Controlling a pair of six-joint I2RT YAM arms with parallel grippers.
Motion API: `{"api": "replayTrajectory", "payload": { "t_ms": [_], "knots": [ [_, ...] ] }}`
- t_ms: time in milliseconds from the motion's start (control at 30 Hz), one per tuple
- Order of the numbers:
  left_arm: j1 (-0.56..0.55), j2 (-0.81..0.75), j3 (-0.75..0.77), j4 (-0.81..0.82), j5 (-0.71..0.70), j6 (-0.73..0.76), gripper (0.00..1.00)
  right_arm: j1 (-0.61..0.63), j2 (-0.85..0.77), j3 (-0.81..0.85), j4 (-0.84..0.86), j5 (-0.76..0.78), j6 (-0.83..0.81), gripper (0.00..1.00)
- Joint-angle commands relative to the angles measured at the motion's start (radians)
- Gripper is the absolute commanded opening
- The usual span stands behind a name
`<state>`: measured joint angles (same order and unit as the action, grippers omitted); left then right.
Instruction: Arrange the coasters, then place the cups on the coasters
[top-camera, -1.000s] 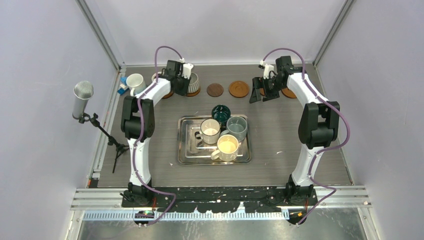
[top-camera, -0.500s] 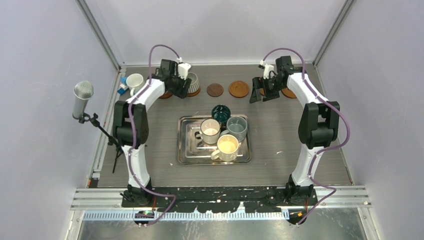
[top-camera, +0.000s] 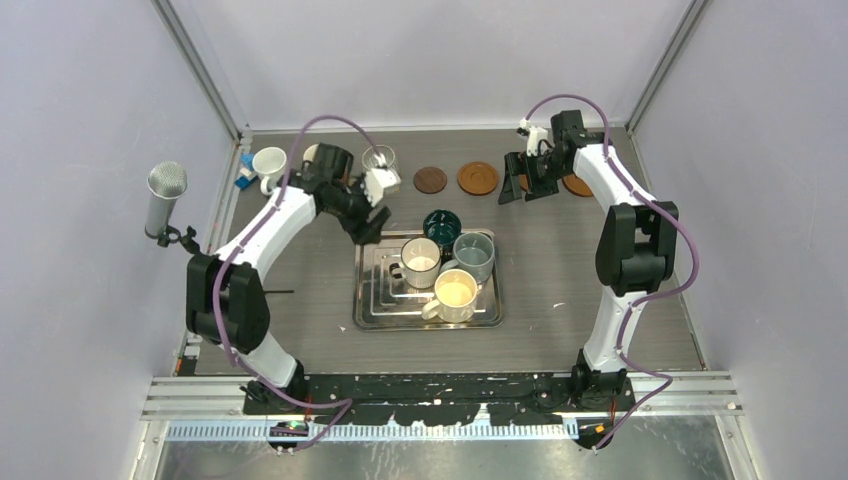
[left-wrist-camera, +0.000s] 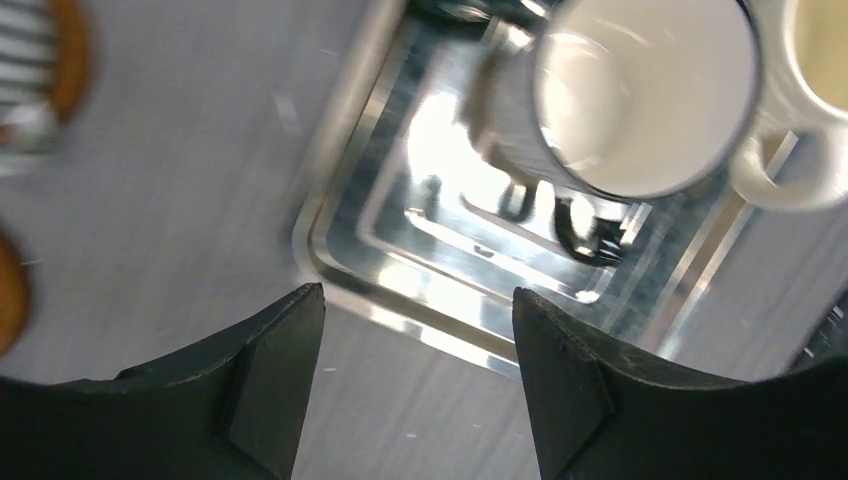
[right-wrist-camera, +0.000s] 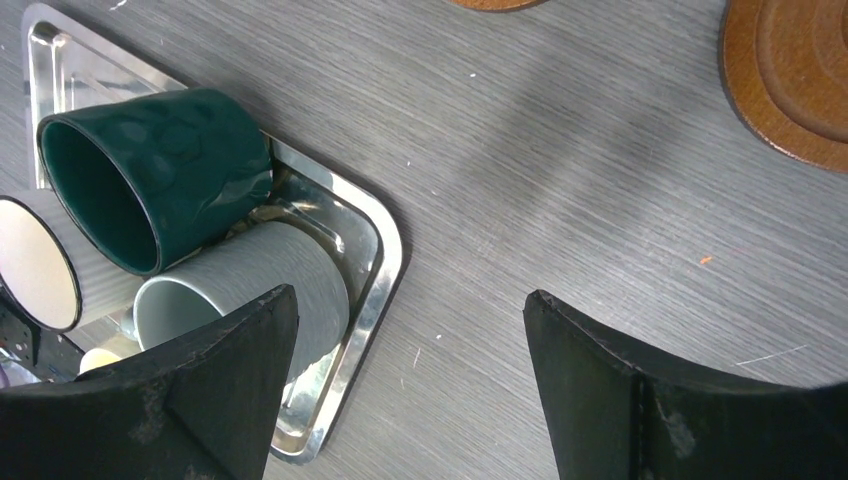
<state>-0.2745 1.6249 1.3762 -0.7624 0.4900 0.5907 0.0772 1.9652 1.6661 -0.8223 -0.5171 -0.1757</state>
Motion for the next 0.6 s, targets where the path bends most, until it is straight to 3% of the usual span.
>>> {"api": "replayTrajectory", "payload": {
  "t_ms": [0,400,567],
  "knots": [
    [-0.088,-0.057,-0.094,-0.048,0.042,0.068,0.71,-0.001,0.006,0.047,0.020,-0.006,0.016,0.87],
    [-0.212,-0.035,-0.221,0.081,-0.036,-0.015,0.73,-0.002,-0.018,0.026,-0.029,0.005,-0.017,0.87],
    [-0.224,-0.036,-0.283,0.226,-0.066,-0.062,0.66,0.000,-0.009,0.037,-0.028,-0.002,-0.010,0.87]
  ]
}}
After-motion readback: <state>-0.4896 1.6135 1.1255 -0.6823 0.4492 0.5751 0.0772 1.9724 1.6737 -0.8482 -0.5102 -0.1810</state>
